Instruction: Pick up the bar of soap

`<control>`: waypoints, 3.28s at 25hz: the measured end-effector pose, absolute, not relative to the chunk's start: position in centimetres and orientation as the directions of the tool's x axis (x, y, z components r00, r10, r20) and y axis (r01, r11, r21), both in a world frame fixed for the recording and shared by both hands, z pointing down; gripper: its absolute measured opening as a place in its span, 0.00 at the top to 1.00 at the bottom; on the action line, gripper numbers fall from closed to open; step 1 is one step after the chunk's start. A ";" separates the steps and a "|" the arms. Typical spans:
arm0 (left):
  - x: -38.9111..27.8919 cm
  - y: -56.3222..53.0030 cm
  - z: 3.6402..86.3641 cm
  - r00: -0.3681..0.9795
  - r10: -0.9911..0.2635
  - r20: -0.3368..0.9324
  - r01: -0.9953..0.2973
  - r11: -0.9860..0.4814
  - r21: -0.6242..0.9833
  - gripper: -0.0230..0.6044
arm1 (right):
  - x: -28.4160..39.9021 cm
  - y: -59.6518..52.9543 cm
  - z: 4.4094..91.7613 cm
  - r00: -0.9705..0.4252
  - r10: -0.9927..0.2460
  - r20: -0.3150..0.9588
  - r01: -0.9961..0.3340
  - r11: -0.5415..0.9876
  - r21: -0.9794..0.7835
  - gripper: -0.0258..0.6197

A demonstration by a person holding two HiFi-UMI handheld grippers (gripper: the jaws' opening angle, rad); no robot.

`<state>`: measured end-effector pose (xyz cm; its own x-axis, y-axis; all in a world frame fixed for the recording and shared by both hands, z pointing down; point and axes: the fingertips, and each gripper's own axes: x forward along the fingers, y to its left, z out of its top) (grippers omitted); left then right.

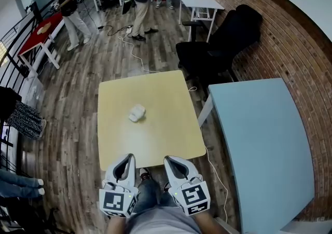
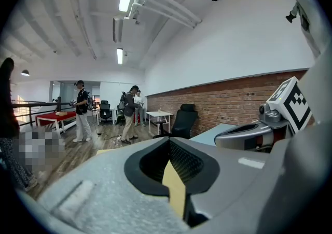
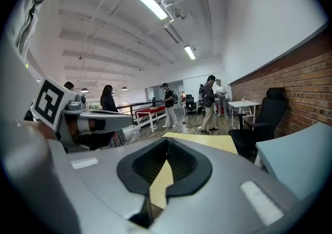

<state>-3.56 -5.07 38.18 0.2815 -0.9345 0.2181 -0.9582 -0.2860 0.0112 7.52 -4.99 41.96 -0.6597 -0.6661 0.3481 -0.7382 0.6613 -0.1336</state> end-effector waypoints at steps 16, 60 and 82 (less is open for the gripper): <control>-11.3 -19.0 41.5 0.307 -0.915 0.262 -0.951 -0.303 0.056 0.96 | 0.7 -16.9 44.4 -0.616 -0.674 0.408 -0.768 0.630 -0.119 0.96; -14.8 -34.2 67.8 0.491 -0.587 0.644 -0.830 -0.539 0.142 0.96 | -8.7 -29.6 67.2 -0.555 -0.458 0.695 -0.821 0.167 -0.546 0.65; -15.6 -34.3 68.3 0.523 -0.589 0.616 -0.823 -0.537 0.185 0.96 | -11.7 -30.1 68.7 -0.649 -0.400 0.647 -0.750 0.195 -0.632 0.70</control>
<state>-15.61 -34.28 68.35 0.5227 -0.5892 0.6161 -0.8231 -0.5369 0.1848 -11.66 -30.10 68.67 -0.6492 -0.4003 0.6468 -0.7500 0.1951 -0.6320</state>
